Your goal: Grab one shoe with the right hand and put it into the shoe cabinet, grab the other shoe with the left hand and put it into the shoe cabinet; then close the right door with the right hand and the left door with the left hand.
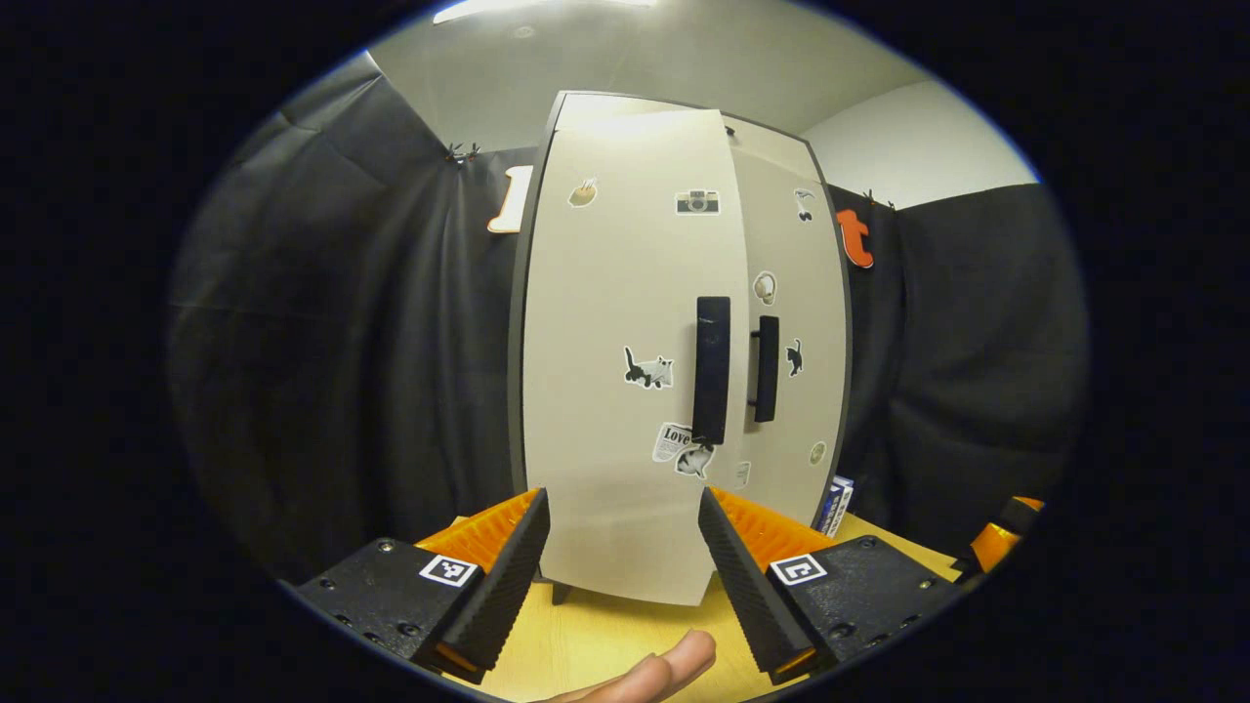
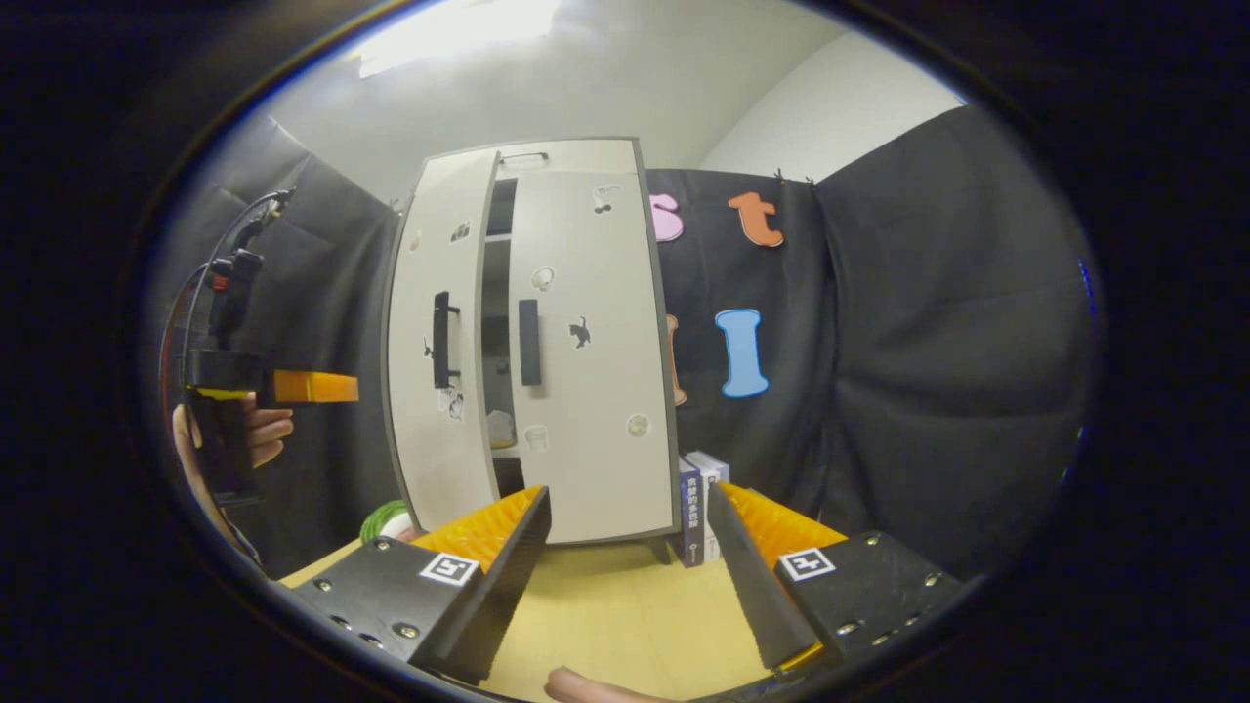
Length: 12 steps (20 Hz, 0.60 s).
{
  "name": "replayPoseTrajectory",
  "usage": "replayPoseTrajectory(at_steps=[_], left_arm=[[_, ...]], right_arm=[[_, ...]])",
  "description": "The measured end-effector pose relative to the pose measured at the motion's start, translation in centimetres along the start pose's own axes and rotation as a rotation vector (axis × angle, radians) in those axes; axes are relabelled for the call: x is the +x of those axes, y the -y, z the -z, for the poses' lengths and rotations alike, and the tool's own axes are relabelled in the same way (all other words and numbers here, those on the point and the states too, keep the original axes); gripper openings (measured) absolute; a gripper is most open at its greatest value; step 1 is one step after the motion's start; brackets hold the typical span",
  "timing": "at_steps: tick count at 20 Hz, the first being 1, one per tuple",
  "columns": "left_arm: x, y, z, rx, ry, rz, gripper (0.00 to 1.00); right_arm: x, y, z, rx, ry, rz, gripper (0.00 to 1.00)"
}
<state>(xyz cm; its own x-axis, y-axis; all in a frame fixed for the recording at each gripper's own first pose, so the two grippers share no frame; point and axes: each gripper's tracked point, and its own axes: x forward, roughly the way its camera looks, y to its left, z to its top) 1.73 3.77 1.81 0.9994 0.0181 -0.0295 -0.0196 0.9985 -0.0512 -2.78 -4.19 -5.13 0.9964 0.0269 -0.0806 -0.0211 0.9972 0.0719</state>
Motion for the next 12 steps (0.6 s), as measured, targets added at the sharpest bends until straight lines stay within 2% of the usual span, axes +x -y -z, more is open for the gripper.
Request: replayPoseTrajectory(at_steps=[3, 5, 7, 12], left_arm=[[-2.6, -1.3, -0.1, 0.013, 0.04, -0.056, 0.93], [-3.8, -2.2, 0.8, -0.005, 0.028, -0.09, 0.92], [-4.8, -2.9, 2.1, -0.019, 0.002, -0.101, 0.94], [-6.6, -4.3, 3.5, -0.076, -0.004, -0.108, 0.94]], right_arm=[[-0.2, -1.1, -0.3, 0.031, -0.001, -0.038, 0.94], [-0.5, -1.6, -0.4, 0.032, -0.001, -0.053, 0.97], [-1.0, -1.7, -0.3, 0.01, 0.007, -0.048, 0.94], [-1.7, -2.3, -0.1, 0.017, 0.016, -0.041, 0.97]])
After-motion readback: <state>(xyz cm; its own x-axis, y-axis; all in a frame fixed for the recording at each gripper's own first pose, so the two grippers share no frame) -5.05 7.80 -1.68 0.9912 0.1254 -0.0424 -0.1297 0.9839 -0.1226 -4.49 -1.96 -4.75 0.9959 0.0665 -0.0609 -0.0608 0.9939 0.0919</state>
